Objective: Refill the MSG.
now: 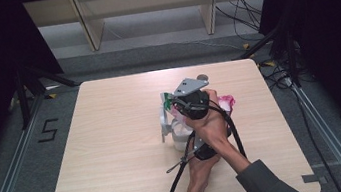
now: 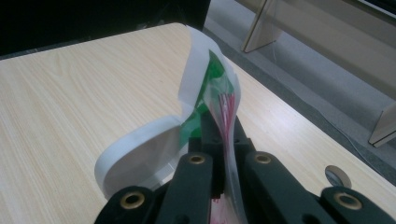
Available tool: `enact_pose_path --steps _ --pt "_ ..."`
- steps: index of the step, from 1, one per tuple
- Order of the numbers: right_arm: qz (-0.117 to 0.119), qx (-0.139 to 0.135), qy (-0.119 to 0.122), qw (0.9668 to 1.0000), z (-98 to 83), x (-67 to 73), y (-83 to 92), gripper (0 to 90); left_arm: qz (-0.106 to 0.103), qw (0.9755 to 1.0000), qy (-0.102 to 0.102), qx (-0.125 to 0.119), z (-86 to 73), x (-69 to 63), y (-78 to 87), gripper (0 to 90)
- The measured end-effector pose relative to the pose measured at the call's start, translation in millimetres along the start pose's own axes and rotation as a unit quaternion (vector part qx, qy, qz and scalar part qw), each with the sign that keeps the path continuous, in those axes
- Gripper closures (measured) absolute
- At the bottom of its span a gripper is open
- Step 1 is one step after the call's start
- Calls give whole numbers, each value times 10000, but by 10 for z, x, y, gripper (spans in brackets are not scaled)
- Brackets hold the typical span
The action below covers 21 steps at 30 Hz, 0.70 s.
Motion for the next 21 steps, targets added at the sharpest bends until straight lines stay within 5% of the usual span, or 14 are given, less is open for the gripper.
enact_pose_path --steps 6,11,19,21 --pt "53 3 -65 10000 28 6 23 900 -25 9999 -136 -40 35 -13 21 732" --pt "80 -76 -147 9998 45 -25 26 900 24 10000 -44 79 20 -8 43 733" --pt "185 -50 -146 9997 59 -24 33 900 71 9999 -27 -81 38 -13 31 733" --pt "149 -98 -150 9997 64 -34 30 900 -155 9998 -122 -1 39 -23 43 733"
Point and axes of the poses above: each handheld gripper's, and its own axes: y roughly backward along the jaws, z roughly out of its top, x roughly to its left, the point moved 6 cm from there along -y, roughly forward along the jaws, and after that the axes turned 6 degrees about y, right-handed, at the moved point
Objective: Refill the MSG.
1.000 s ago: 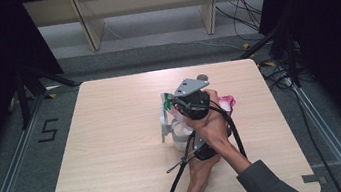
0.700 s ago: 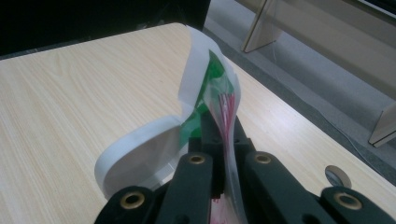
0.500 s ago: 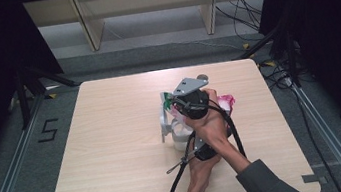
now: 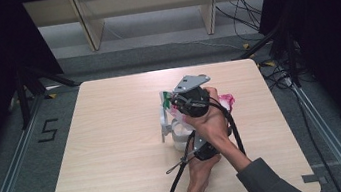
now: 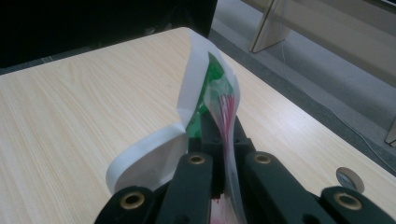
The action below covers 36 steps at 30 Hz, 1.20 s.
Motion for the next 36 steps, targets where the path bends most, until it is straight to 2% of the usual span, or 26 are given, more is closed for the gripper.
enact_pose_path --steps 1,2,3,4,6,7,8,11,12,13,14,15,16,17,18,19,20,21,23,24,26,27,28,29,36 --pt "50 28 -33 10000 -2 1 7 900 48 9999 -142 83 -4 26 12 734" --pt "36 -10 -20 10000 -1 -10 5 900 -272 9983 378 -346 32 -92 -53 734" --pt "34 -12 -90 10000 -1 -12 10 900 -94 9980 503 -364 26 -78 -42 734" --pt "106 43 -100 9999 -4 -7 18 900 -18 9998 156 -87 -6 -10 -5 735" --pt "52 25 -149 9999 -5 -10 9 900 -14 9999 140 -67 -10 -5 -3 735" --pt "47 13 -82 10000 -3 -15 0 900 -150 9978 518 -383 22 -76 -54 735" --pt "95 110 -204 9997 -10 4 14 900 -7 9999 146 -71 -9 -2 -4 735" --pt "81 61 -83 9999 5 -15 2 900 6 9998 158 -79 -6 9 -1 735" --pt "84 57 -70 9999 6 -17 -1 900 -64 9999 120 -69 -5 9 0 735" --pt "94 54 -61 9999 10 -14 -5 900 -29 10000 22 -30 -1 22 9 735" --pt "93 65 -55 9999 12 -13 -10 900 -21 9998 161 -96 -4 17 1 735" --pt "73 76 -72 9999 15 -9 -17 900 -199 9978 514 -359 22 -50 -44 734" --pt "33 101 33 9999 9 -9 -32 900 -259 9973 570 -388 21 -60 -57 734" --pt "7 156 108 9998 2 2 -49 900 -90 9996 251 -122 -12 20 -19 734" --pt "-41 120 106 9999 4 4 -62 900 -41 9996 236 -160 -8 26 -18 735" --pt "36 141 50 9999 6 8 -50 900 -54 9997 188 -136 -6 35 -12 734" --pt "-26 51 -32 10000 16 -3 -52 900 14 9996 258 -142 -6 45 -7 735" --pt "35 75 -24 10000 17 -8 -42 900 -73 9996 261 -73 -8 44 10 736" --pt "-19 49 -2 10000 21 -6 -50 900 32 9996 234 -143 -4 40 -6 735" --pt "-36 61 -12 10000 19 -3 -51 900 -31 9998 150 -122 -3 36 -9 735" --pt "-2 69 -13 10000 17 -12 -47 900 -52 9998 181 -76 -11 34 -2 735" --pt "15 90 -33 10000 12 -17 -39 900 -140 9999 5 4 -13 46 9 735" --pt "-15 35 -25 10000 15 -21 -46 900 -36 9998 170 -20 -19 42 5 735" --pt "-23 38 -34 10000 11 -25 -44 900 -29 9998 197 -41 -19 38 -2 735" --pt "30 73 -39 10000 9 -32 -28 900 -53 9999 163 -19 -12 38 -2 735"
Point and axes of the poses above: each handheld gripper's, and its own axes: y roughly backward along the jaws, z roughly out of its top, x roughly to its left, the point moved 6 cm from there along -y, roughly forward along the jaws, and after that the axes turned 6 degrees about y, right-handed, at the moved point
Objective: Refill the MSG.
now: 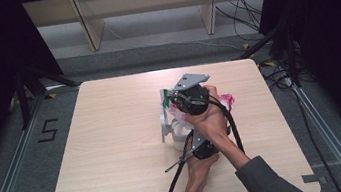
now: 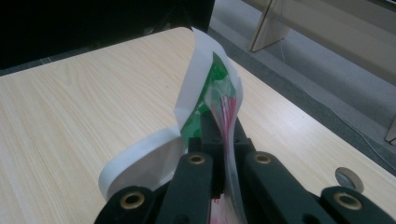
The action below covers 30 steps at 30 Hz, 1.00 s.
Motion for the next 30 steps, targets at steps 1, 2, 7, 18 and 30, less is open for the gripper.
enact_pose_path --steps 1,2,7,18,30 --pt "-42 -38 -19 10000 3 3 -9 900 -5 10000 -2 -1 1 -1 1 735" --pt "-2 6 21 10000 1 3 -3 900 -1 10000 -7 6 3 1 2 735" --pt "-14 -38 -21 10000 15 1 4 900 8 10000 -52 -5 20 2 3 735" --pt "-4 -19 5 10000 39 -1 24 900 -82 9997 -250 2 35 12 10 733" --pt "-14 -4 88 10000 49 15 17 900 -55 9999 -150 -24 39 3 11 732"
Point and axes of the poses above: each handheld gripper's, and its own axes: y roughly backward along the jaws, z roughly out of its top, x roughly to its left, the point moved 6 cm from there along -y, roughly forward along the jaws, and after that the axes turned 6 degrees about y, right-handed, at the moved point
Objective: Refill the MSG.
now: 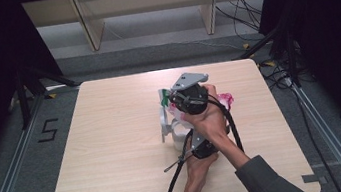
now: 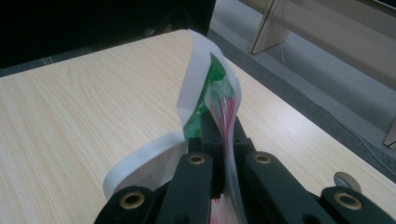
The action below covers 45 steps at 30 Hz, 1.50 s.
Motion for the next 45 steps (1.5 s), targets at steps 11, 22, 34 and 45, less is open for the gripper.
enact_pose_path --steps 11,22,34,45 --pt "15 -7 -22 10000 -38 -34 -10 900 74 9998 170 -50 -33 -2 -27 732" --pt "-37 33 -17 10000 -54 -14 -52 900 -11 9989 418 -189 -29 -52 -55 732" --pt "33 -17 -15 10000 -39 -20 -25 900 18 9997 226 -131 -20 -49 -36 732" --pt "-40 90 94 9999 -64 -6 -59 900 -197 9986 462 -141 -46 -138 -58 732"
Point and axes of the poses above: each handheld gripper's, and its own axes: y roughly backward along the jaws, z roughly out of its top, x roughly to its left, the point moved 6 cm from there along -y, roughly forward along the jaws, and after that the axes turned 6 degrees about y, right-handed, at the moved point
